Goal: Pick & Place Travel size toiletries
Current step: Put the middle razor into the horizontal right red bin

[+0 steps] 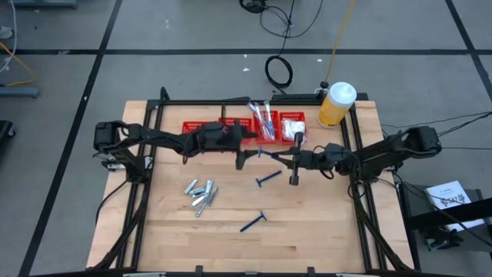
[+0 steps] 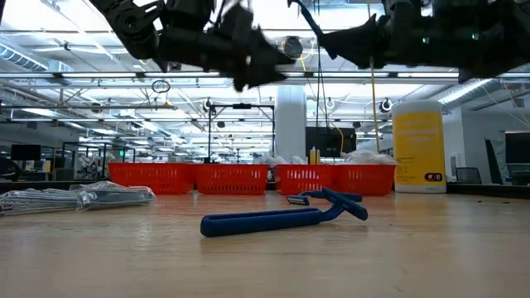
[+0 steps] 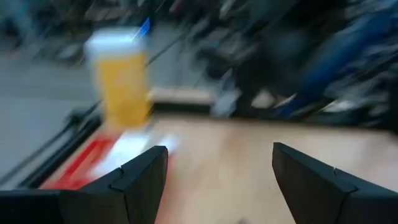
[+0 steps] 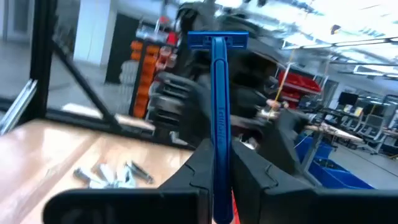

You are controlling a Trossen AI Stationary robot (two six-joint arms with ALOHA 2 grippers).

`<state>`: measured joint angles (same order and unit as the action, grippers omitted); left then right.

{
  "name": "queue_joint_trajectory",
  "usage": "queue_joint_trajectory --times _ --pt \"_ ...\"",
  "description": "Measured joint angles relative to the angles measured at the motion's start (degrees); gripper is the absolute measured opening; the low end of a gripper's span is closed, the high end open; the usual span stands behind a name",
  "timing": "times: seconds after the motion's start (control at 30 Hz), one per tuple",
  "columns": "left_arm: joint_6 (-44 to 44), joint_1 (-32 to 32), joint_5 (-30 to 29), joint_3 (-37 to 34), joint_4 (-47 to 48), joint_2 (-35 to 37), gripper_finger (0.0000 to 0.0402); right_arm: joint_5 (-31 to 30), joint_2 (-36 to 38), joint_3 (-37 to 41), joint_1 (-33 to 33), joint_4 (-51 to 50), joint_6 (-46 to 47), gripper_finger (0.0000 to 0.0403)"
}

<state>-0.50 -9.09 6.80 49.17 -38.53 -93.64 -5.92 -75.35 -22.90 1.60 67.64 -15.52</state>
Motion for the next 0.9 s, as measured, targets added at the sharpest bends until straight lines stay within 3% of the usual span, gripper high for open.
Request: queue_joint_trajectory --times 0.17,0.27,0.47,0.67,0.77,0.9 --pt "-3.65 3.11 1.78 0.0 -12.14 -2.78 0.0278 0.12 -2.43 0.86 -1.24 4.01 1.57 0.0021" --pt "-5.11 4.08 -0.8 0.0 -14.89 -3.54 0.0278 0.25 -3.3 0.27 -1.21 4.14 1.81 0.0021" --pt "-5.58 4.33 -2.1 1.17 -15.38 -3.62 0.0278 0.25 -4.07 -0.08 -1.21 3.96 2.42 0.0021" --pt "-6.42 4.36 1.21 3.01 -14.7 -3.6 0.0273 0.25 -4.04 -0.08 -1.21 4.05 2.85 0.0021" --pt "-6.29 4.39 1.32 3.66 -12.98 -3.59 0.0247 0.25 -4.05 -0.13 -1.21 3.65 2.86 0.0021" --pt "-6.57 4.36 1.3 3.8 -11.02 -3.59 0.0174 0.25 -4.02 -0.13 -1.19 3.66 2.88 0.0021"
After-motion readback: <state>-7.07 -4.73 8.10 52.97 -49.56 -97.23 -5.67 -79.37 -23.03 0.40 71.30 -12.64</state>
